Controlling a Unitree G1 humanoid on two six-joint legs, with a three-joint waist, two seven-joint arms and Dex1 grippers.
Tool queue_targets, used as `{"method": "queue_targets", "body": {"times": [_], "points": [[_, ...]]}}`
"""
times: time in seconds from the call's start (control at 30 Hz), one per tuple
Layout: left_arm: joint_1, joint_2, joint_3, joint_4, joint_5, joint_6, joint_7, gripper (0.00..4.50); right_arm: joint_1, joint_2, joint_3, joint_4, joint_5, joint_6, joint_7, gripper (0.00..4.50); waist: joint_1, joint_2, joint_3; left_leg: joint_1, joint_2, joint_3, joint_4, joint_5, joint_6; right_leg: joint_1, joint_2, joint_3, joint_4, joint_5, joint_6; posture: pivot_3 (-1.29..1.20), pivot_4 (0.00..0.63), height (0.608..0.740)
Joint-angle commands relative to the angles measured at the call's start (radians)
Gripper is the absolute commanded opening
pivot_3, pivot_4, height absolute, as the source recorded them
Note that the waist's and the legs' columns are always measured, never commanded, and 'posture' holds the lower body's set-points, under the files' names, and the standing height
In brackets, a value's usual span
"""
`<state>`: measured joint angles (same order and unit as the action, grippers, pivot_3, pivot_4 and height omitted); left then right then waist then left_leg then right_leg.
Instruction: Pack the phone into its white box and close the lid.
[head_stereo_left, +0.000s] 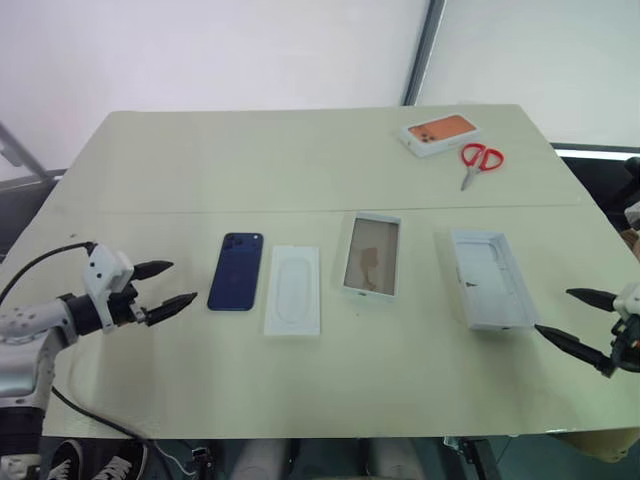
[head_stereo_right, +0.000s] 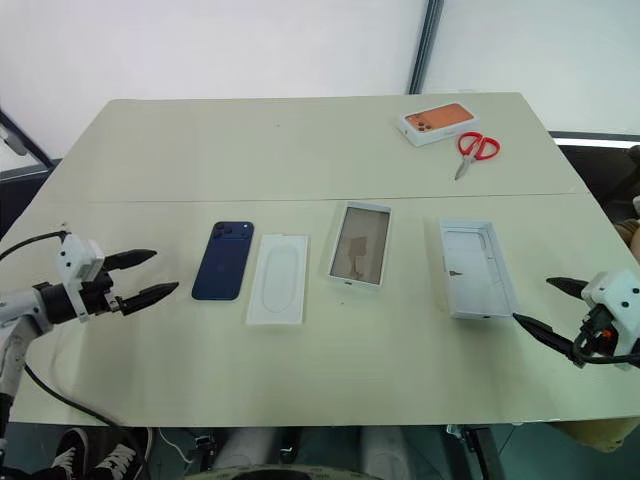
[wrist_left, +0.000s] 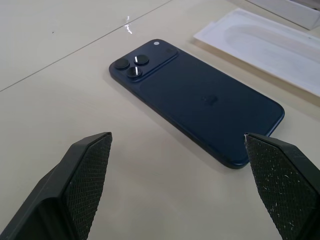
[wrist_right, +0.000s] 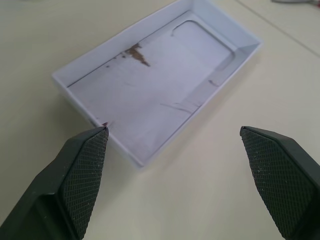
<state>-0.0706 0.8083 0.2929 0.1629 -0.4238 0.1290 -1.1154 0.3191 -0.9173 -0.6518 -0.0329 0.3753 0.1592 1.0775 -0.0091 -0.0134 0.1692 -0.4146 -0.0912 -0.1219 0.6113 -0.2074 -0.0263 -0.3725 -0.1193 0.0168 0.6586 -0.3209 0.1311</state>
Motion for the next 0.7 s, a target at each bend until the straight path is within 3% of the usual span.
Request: {"method": "queue_targets", "body": {"times": [0.03, 0.17, 0.4, 0.63, 0.7], "points": [[-0.021, 0.011, 0.018, 0.025, -0.005, 0.000, -0.003, 4.41, -0.009, -0.004, -0.030, -0.002, 0.003, -0.019, -0.010, 4.41, -0.001, 0.000, 0.000, 0.000, 0.000, 0.000, 0.000, 0.000, 0.000, 0.000, 0.000, 0.000, 0.000, 0.000, 0.000, 0.00, 0.150, 0.740], [-0.033, 0.029, -0.020, 0.018, 0.024, 0.006, -0.016, 4.41, -0.032, -0.007, 0.003, -0.003, 0.002, -0.003, -0.016, 4.41, -0.001, 0.000, 0.000, 0.000, 0.000, 0.000, 0.000, 0.000, 0.000, 0.000, 0.000, 0.000, 0.000, 0.000, 0.000, 0.00, 0.150, 0.740], [-0.065, 0.014, 0.029, -0.064, -0.094, 0.204, 0.049, 4.41, -0.057, 0.008, 0.022, -0.026, 0.016, 0.024, -0.036, 4.41, -0.001, 0.000, 0.000, 0.000, 0.000, 0.000, 0.000, 0.000, 0.000, 0.000, 0.000, 0.000, 0.000, 0.000, 0.000, 0.00, 0.150, 0.740], [-0.032, 0.016, -0.005, -0.094, -0.019, 0.154, 0.068, 4.41, -0.065, -0.014, 0.061, -0.046, -0.013, 0.010, -0.035, 4.41, -0.001, 0.000, 0.000, 0.000, 0.000, 0.000, 0.000, 0.000, 0.000, 0.000, 0.001, 0.000, 0.000, 0.000, 0.000, 0.00, 0.150, 0.740], [-0.043, 0.003, -0.007, -0.130, -0.052, 0.176, 0.052, 4.41, -0.073, -0.017, 0.071, -0.054, -0.017, 0.004, -0.034, 4.41, 0.000, 0.000, 0.000, 0.000, 0.000, 0.000, 0.000, 0.000, 0.000, 0.000, 0.000, 0.000, 0.000, 0.000, 0.000, 0.00, 0.150, 0.740]]}}
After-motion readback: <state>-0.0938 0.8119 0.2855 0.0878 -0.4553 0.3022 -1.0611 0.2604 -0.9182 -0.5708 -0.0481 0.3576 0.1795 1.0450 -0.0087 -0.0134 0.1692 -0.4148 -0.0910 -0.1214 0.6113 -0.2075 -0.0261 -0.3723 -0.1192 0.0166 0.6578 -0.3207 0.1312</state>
